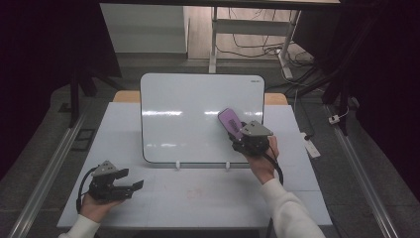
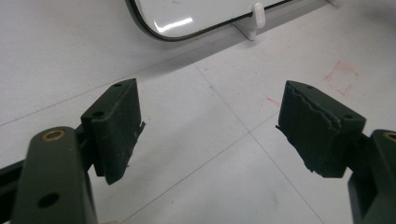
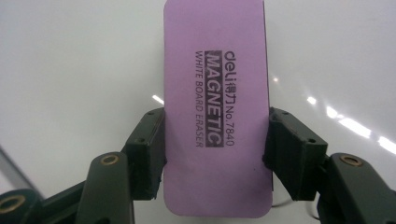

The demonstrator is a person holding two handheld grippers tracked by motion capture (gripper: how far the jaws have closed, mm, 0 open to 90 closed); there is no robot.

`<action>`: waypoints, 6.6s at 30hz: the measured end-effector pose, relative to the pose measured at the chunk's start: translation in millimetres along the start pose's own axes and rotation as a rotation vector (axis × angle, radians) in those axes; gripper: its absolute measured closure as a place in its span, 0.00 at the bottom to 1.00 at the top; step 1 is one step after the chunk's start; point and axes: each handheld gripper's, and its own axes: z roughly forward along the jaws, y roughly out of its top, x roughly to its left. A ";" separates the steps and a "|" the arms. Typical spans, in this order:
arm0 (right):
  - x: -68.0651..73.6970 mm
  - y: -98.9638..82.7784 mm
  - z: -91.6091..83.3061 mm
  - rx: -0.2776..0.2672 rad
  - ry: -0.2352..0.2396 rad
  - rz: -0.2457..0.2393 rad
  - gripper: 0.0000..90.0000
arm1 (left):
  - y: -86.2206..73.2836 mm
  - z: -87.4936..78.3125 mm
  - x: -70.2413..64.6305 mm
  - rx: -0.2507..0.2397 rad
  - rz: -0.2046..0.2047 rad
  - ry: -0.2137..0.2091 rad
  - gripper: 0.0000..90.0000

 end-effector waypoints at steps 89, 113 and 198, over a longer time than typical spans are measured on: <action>1.8 -20.3 -30.5 -0.019 0.072 0.186 0.46 | 2.2 4.0 -2.3 -0.002 -0.016 -0.012 0.24; 51.5 -41.5 -53.6 -0.066 0.285 0.225 0.46 | 9.3 6.9 -8.8 -0.034 -0.030 -0.035 0.25; 124.0 -28.2 -21.2 -0.110 0.396 0.152 0.43 | 87.1 60.7 -84.5 -0.127 -0.023 -0.321 0.69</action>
